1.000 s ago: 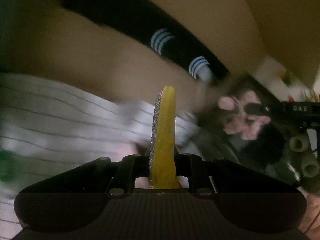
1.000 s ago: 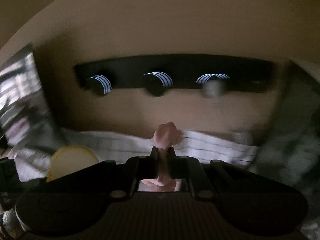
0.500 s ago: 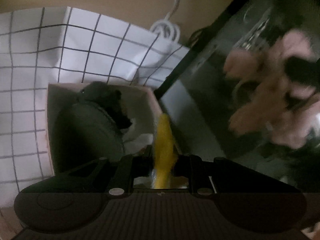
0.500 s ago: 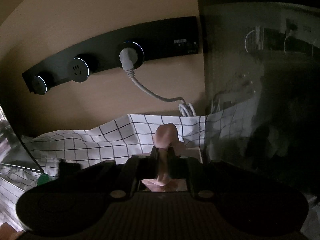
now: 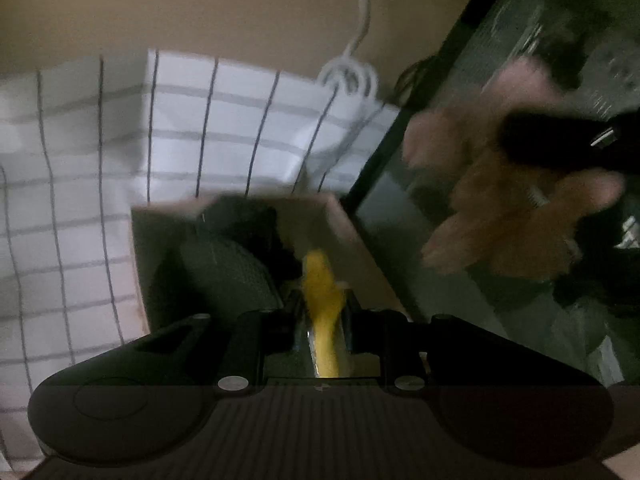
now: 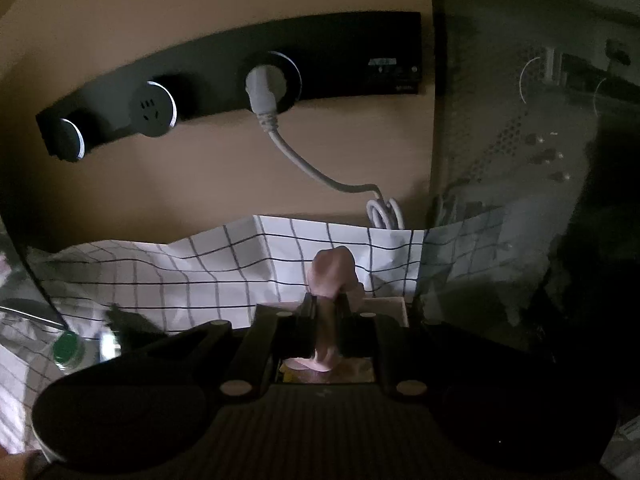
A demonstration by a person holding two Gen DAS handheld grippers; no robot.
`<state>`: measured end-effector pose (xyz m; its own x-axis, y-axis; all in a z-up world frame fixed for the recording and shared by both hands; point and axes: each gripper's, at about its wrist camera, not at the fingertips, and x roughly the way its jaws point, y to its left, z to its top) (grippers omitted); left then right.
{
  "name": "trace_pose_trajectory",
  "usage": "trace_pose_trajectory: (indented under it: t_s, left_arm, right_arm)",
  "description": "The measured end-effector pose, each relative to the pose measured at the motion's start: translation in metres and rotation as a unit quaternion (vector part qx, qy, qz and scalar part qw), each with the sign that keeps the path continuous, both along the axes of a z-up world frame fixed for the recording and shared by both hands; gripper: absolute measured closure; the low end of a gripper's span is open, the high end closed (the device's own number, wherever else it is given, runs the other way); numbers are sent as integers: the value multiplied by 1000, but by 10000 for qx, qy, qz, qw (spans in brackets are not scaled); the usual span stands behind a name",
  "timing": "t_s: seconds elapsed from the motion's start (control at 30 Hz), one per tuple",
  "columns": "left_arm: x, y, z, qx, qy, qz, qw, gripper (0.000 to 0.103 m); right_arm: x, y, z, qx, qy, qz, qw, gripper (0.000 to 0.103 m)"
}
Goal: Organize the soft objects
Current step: 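Carry both items over the pink box and open the left tool to drop the sponge, then open the right tool to drop the pink plush item into the box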
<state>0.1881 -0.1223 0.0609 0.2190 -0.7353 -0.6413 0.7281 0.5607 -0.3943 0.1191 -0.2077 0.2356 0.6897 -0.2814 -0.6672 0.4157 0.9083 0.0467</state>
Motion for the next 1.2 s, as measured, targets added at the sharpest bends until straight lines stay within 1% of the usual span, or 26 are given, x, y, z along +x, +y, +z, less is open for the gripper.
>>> trace_pose_trajectory:
  t_s: [0.07, 0.1, 0.2, 0.3, 0.4, 0.5, 0.63, 0.7, 0.77, 0.87, 0.97, 1.0, 1.03, 1.07, 1.1, 1.13, 1.2]
  left_arm:
    - [3, 12, 5, -222, -132, 109, 9996, 81]
    - [6, 16, 6, -273, -133, 172, 9994, 81]
    - [11, 18, 4, -153, -72, 224, 9996, 81]
    - [10, 26, 8, -90, -224, 308, 9992, 81]
    - [11, 40, 14, -151, -244, 490, 9984, 81]
    - [8, 52, 27, -169, -350, 550, 9977, 81]
    - [0, 60, 41, -172, -402, 532, 9976, 81]
    - [-5, 63, 45, -166, -433, 517, 9976, 81]
    - [-12, 70, 50, -157, -503, 502, 9973, 81]
    - [-18, 85, 61, -143, -616, 544, 9965, 81]
    - [-21, 112, 69, -246, -694, 739, 9945, 81]
    - [-21, 125, 72, -284, -722, 855, 9933, 81]
    - [-21, 136, 75, -316, -742, 979, 9919, 81]
    - [-21, 146, 77, -341, -755, 1092, 9906, 81]
    - [-20, 158, 79, -371, -773, 1217, 9889, 81]
    - [-20, 174, 81, -401, -795, 1386, 9863, 81]
    - [-19, 199, 82, -429, -791, 1666, 9819, 81]
  right_arm:
    - [5, 1, -6, -39, 84, -76, 9999, 94]
    - [7, 2, -10, -47, 130, -106, 9998, 94]
    - [13, 9, -24, -154, 280, -142, 9994, 94]
    - [17, 14, -43, -391, 475, -190, 9979, 94]
    - [20, 13, -69, -477, 719, -274, 9959, 94]
    - [26, 8, -101, -517, 1030, -383, 9926, 94]
    - [31, -5, -145, -291, 1451, -503, 9877, 94]
    - [33, -9, -161, -248, 1599, -549, 9853, 94]
    - [34, -11, -171, -356, 1702, -564, 9831, 94]
    - [31, -13, -171, -402, 1692, -565, 9831, 93]
    - [24, -7, -156, -476, 1494, -535, 9862, 84]
    - [20, -4, -149, -553, 1378, -476, 9878, 78]
    - [17, 2, -141, -651, 1259, -411, 9891, 69]
    - [13, 8, -132, -763, 1130, -334, 9901, 65]
    - [12, 12, -125, -843, 1039, -269, 9906, 57]
    - [10, 18, -116, -941, 933, -183, 9910, 54]
    - [6, 29, -102, -1062, 766, -26, 9914, 53]
